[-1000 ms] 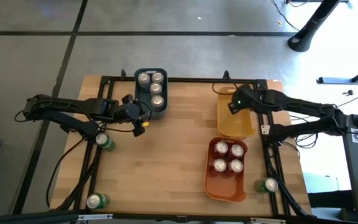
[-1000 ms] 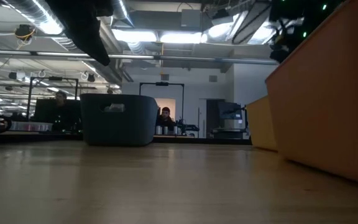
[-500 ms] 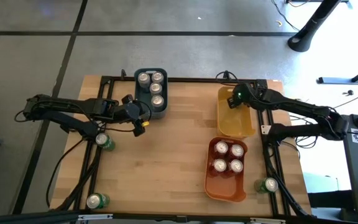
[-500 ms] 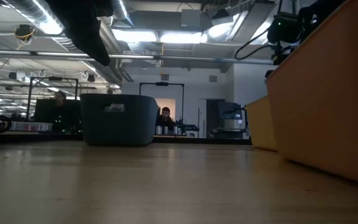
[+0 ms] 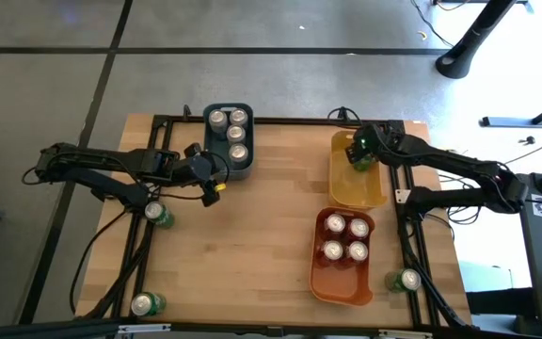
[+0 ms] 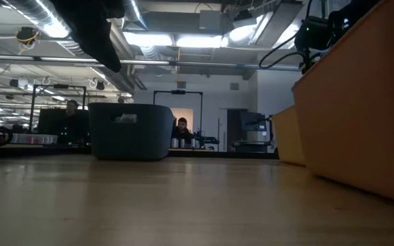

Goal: Sort soda cans
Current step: Move the orange bin to the right of the blue bin

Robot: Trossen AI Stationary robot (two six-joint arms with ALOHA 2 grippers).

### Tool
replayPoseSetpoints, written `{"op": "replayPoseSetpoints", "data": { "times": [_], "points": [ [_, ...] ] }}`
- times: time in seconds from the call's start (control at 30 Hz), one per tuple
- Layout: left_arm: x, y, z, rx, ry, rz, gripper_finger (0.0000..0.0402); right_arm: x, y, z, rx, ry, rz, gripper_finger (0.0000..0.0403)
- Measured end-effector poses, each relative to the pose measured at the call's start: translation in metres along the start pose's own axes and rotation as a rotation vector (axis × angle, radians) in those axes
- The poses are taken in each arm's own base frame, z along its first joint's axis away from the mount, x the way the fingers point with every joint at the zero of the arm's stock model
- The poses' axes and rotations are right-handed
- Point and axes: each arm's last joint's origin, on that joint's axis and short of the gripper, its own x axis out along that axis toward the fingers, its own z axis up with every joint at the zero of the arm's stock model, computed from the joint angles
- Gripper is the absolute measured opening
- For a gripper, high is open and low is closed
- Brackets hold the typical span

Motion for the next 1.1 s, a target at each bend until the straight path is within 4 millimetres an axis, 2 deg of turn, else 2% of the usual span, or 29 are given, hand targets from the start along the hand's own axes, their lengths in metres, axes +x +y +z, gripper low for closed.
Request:
{"op": "replayPoseSetpoints", "data": {
  "times": [0.1, 0.23, 0.33, 0.43, 0.67, 0.9, 1.0, 1.1],
  "points": [
    [0.000, 0.000, 0.000, -0.012, 0.000, 0.000, 0.0208, -0.013, -0.001, 0.012, -0.018, 0.009, 0.044, 0.0322],
    [0.000, 0.000, 0.000, -0.023, 0.000, 0.000, 0.0208, -0.045, -0.003, 0.032, -0.054, 0.074, 0.222, 0.0322],
    [0.000, 0.000, 0.000, -0.025, 0.000, 0.000, 0.0208, -0.075, 0.009, 0.038, -0.116, 0.111, 0.454, 0.0322],
    [0.000, -0.002, 0.000, -0.021, 0.000, -0.007, 0.0208, -0.104, 0.028, 0.033, -0.185, 0.131, 0.651, 0.0323],
    [-0.007, -0.016, -0.002, -0.012, -0.029, -0.066, 0.0208, -0.161, 0.069, -0.015, -0.399, 0.161, 0.908, 0.0323],
    [-0.018, -0.037, 0.000, -0.013, -0.114, -0.165, 0.0208, -0.215, 0.110, -0.070, -0.473, 0.156, 1.152, 0.0323],
    [-0.022, -0.047, 0.001, -0.012, -0.158, -0.206, 0.0208, -0.228, 0.132, -0.094, -0.509, 0.106, 1.194, 0.0323],
    [-0.022, -0.060, 0.002, -0.002, -0.181, -0.241, 0.0208, -0.228, 0.152, -0.116, -0.559, 0.079, 1.158, 0.0323]
  ]
}}
